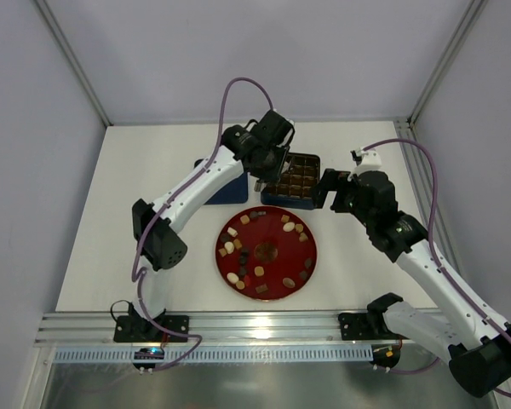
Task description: Pack the chocolate
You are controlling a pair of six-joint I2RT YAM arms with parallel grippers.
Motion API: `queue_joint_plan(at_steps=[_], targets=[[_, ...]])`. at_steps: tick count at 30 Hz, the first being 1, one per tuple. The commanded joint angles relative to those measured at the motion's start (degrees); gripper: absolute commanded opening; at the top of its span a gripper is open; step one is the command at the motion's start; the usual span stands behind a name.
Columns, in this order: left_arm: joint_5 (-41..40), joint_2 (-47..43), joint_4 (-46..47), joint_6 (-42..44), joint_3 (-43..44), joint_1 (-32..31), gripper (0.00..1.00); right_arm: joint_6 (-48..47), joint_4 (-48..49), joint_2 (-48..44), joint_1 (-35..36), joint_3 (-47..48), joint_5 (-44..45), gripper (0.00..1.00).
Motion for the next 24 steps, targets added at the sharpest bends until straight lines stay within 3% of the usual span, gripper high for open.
queue_joint_plan(at_steps=[1, 8, 24], targets=[[-1.70, 2.33, 2.74, 1.48, 3.87, 1.51, 0.33, -0.99, 0.46, -0.28, -0.20, 2.65, 0.47, 1.00], [-2.57, 6.20, 8.72, 2.63, 4.75, 2.56, 0.34, -1.26, 0.19, -0.72, -0.38, 2.74, 0.20, 1.00], [-3.54, 9.98, 10.92, 2.01, 6.78, 3.71, 0.35, -1.26, -0.07, -1.25, -0.47, 2.30, -0.15, 1.00]])
